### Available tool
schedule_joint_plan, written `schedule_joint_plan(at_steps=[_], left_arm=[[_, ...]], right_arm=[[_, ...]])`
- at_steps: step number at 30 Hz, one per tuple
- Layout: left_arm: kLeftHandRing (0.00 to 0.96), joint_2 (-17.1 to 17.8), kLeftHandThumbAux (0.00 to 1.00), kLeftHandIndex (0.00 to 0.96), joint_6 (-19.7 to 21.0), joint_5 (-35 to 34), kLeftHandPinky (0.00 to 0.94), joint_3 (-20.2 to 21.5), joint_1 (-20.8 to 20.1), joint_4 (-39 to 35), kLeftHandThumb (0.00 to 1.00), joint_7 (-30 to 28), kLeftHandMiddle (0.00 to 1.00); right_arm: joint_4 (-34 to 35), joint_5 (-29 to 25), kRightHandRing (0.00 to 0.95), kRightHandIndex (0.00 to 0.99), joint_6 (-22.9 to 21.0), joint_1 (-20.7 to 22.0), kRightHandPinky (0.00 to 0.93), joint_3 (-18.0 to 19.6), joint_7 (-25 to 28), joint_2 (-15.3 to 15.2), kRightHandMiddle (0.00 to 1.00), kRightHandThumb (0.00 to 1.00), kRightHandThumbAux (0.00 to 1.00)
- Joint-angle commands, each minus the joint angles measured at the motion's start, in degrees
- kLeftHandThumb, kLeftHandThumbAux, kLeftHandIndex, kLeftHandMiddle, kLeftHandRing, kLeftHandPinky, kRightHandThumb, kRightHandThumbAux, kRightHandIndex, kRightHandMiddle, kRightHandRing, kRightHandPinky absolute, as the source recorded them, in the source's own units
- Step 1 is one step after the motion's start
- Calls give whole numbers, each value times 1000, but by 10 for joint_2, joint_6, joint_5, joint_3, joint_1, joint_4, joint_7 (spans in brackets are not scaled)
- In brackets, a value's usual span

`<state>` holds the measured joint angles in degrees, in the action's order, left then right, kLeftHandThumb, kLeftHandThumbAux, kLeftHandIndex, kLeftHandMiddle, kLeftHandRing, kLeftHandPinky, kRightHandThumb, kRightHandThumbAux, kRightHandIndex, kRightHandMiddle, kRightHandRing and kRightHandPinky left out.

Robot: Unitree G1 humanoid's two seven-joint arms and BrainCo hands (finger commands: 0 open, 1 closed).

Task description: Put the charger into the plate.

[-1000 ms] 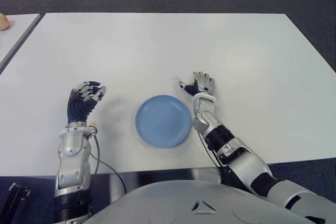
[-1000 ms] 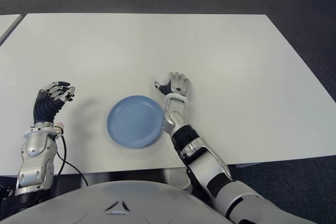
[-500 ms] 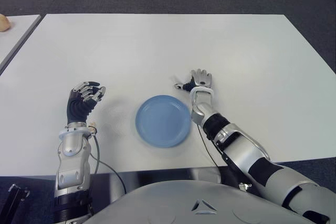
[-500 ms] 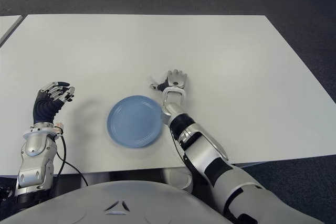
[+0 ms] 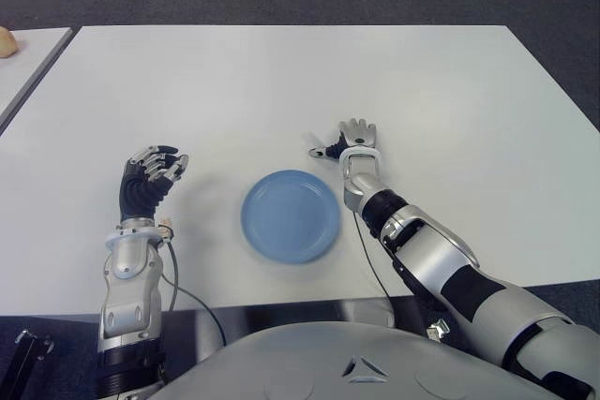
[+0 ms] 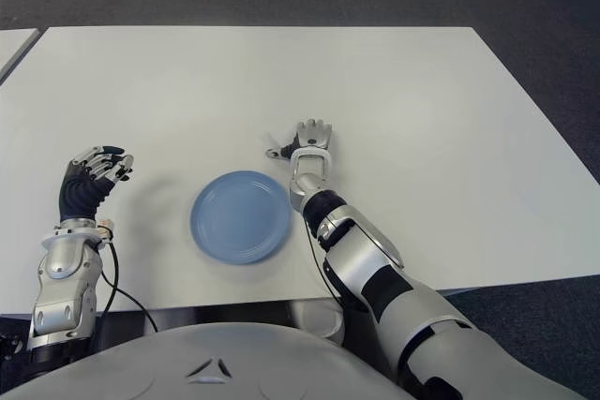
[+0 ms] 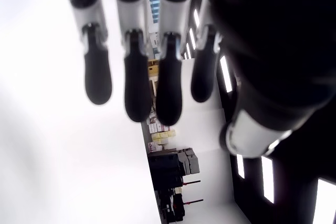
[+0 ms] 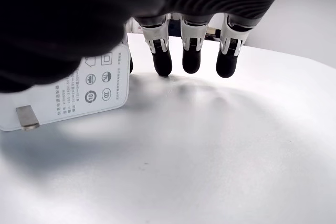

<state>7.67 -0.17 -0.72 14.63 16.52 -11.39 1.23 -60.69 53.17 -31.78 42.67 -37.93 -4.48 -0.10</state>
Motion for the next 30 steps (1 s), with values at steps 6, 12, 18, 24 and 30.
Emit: schedule_joint_plan(at_steps=[6,12,18,24,30], left_arm=[[552,-2,718,432,1,2,534,0,-5,8,707,3,561],[550,-3,718,432,-3,-2,525,1,-8,13,706,1,559],[550,-1,718,431,-7,1,527,1,-11,19,705,3,558],[550,-1,718,431,-8,1,526,2,-14,22,705,3,557],[544,-2,719,430,-11,1,519,4,-16,26,705,4,547]], right_arm=[[-31,-28,0,0,21,-14,0,1,-7,7,0,448,262],[-11,-50,0,0,36,-28,0,25,-68,-1,0,447,307],[20,-93,339,86,93,-55,370,76,-181,-5,314,548,455],[20,-121,628,366,138,-61,648,98,-222,-5,574,735,658],[21,-138,722,430,173,-68,745,113,-257,-6,505,836,672]])
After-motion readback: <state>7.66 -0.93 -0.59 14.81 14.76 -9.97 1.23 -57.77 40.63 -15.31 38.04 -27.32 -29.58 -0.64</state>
